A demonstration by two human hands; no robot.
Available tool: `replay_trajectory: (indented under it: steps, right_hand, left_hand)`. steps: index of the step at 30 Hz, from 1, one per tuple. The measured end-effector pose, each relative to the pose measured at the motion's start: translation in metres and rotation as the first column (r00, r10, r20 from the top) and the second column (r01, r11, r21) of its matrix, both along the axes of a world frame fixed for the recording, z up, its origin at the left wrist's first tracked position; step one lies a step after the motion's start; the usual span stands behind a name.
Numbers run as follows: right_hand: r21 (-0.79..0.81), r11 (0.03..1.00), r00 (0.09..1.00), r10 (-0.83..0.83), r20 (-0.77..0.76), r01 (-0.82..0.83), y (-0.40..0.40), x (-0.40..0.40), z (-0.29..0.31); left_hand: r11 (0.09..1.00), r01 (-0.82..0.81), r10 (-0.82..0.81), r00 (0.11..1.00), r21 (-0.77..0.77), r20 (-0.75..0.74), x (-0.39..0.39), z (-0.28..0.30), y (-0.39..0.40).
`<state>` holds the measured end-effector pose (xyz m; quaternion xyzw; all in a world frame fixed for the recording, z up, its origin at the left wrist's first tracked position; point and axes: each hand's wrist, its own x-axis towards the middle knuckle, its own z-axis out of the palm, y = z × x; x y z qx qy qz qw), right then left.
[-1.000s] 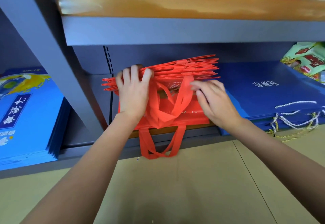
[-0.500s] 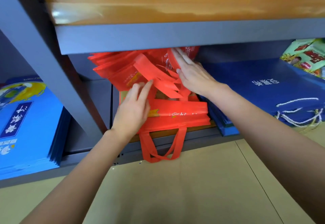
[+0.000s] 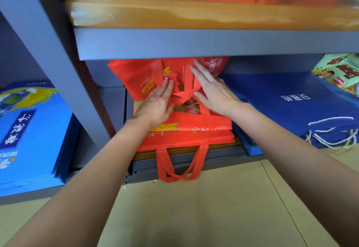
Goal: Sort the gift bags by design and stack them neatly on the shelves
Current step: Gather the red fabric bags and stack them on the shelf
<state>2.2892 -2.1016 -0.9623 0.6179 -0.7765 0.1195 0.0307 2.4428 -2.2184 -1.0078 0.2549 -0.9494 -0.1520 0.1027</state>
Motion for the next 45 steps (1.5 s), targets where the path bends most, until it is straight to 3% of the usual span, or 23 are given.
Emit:
replay_trajectory:
  steps: [5,7,11,13,16,20,24,27,31,35,38,41,43,45]
  right_hand:
    - [-0.230,0.973,0.999,0.003,0.053,0.009,0.021,0.008,-0.023]
    - [-0.232,0.972,0.999,-0.031,0.040,0.040,0.034,0.011,-0.040]
    - [0.245,0.969,0.992,-0.059,0.112,0.030,0.040,0.018,-0.070]
    - [0.333,0.943,0.983,-0.084,0.162,0.026,0.027,0.022,-0.075]
    - [0.374,0.914,0.965,-0.223,0.136,0.158,0.007,0.029,-0.073]
    - [0.191,0.961,0.979,-0.198,-0.039,0.202,0.011,0.043,-0.072]
    - [-0.110,0.993,0.975,0.023,-0.220,-0.049,0.036,0.042,-0.080]
    - [-0.060,0.992,0.950,0.084,-0.299,-0.107,0.058,0.041,-0.084]
    - [-0.008,0.995,0.970,0.091,-0.223,-0.095,0.077,0.048,-0.090]
    - [-0.173,0.970,0.963,0.129,-0.236,-0.172,0.096,0.050,-0.076]
    - [-0.235,0.969,0.985,0.034,-0.169,-0.074,0.098,0.047,-0.061]
    - [-0.094,0.996,0.988,-0.020,-0.151,0.006,0.081,0.034,-0.058]
    - [0.031,0.999,0.985,0.013,-0.172,-0.008,0.069,0.030,-0.063]
    - [0.108,0.994,0.981,0.049,-0.186,-0.029,0.063,0.031,-0.069]
  left_hand:
    - [0.996,-0.035,0.046,0.989,-0.081,0.137,-0.012,-0.010,0.013]
    - [0.995,-0.042,0.056,0.986,-0.088,0.160,-0.011,-0.015,0.014]
    - [0.995,-0.042,0.053,0.990,-0.092,0.128,-0.009,-0.011,0.011]
    - [0.997,-0.049,0.054,0.996,-0.065,0.078,-0.009,-0.004,0.008]
    - [0.999,-0.032,0.032,0.999,-0.004,-0.013,-0.009,0.008,0.002]
    - [1.000,0.013,-0.013,1.000,-0.003,0.006,-0.011,0.019,-0.006]
    - [0.999,0.028,-0.026,0.997,-0.027,0.070,-0.008,0.014,0.001]
    - [0.999,0.025,-0.021,0.997,-0.040,0.079,-0.001,0.004,0.008]
    - [0.996,0.037,-0.059,0.962,0.085,0.268,0.013,-0.018,0.025]
    - [0.991,-0.005,-0.037,0.951,0.135,0.308,0.016,-0.032,0.031]
    - [0.979,-0.023,-0.035,0.960,0.204,0.276,0.018,-0.029,0.035]
    - [0.969,-0.054,-0.027,0.948,0.243,0.318,0.027,-0.026,0.049]
    - [0.994,-0.060,0.023,0.937,0.095,0.350,0.037,-0.029,0.069]
    - [0.988,-0.021,0.054,0.976,-0.156,0.212,0.050,-0.031,0.093]
